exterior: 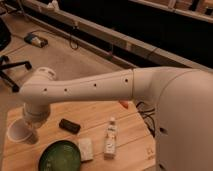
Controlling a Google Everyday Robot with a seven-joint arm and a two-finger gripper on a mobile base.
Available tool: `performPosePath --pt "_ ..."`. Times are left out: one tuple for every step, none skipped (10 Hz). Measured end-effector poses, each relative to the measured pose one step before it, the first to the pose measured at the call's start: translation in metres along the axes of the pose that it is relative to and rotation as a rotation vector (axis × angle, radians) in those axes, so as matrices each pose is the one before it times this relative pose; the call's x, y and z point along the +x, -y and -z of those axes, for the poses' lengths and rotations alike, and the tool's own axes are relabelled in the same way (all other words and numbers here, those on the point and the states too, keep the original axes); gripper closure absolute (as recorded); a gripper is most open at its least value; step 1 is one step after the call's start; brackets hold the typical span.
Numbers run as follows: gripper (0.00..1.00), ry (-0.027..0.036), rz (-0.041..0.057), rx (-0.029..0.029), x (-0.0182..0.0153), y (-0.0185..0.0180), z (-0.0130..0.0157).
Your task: Place the ceramic cup in the ceramic bowl
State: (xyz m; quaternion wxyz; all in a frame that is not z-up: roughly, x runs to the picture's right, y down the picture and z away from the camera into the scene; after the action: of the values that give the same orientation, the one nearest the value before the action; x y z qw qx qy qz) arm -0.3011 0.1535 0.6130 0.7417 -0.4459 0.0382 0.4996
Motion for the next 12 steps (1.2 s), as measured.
performPosePath --pt "1.00 -0.10261 0.01961 -0.00893 -0.00354 -0.00003 -0.00202" --pt "1.00 -0.06965 0.00884 -0.00079 -0.00543 -0.00071 -0.00178" --pt "1.00 -0.05828 0.00033 -0.00276 -0.00751 -0.00521 -0.00291" --pt "1.00 -0.01560 -0.00486 0.00486 -0.00059 0.00127 -0.00002" --pt "1.00 -0.00877 -0.00765 0.00323 0.00382 0.00313 0.00070" --pt "1.00 -0.00754 -0.00594 0.00236 0.00701 0.00241 0.00020" --pt "1.00 -0.00797 -0.01008 0.00151 0.01543 0.00583 0.00099" --pt "1.00 -0.00314 -0.01155 -0.00171 0.01567 0.00696 0.00024" --pt "1.00 -0.00120 -0.01382 -0.00374 0.01553 0.00806 -0.00034" --pt "1.00 -0.00039 -0.01771 -0.00831 0.01951 0.00854 -0.00160" --pt "1.00 -0.00097 -0.01531 -0.00621 0.01332 0.00633 -0.00255" --pt "1.00 -0.00020 -0.01294 -0.00696 0.00951 0.00503 -0.00275"
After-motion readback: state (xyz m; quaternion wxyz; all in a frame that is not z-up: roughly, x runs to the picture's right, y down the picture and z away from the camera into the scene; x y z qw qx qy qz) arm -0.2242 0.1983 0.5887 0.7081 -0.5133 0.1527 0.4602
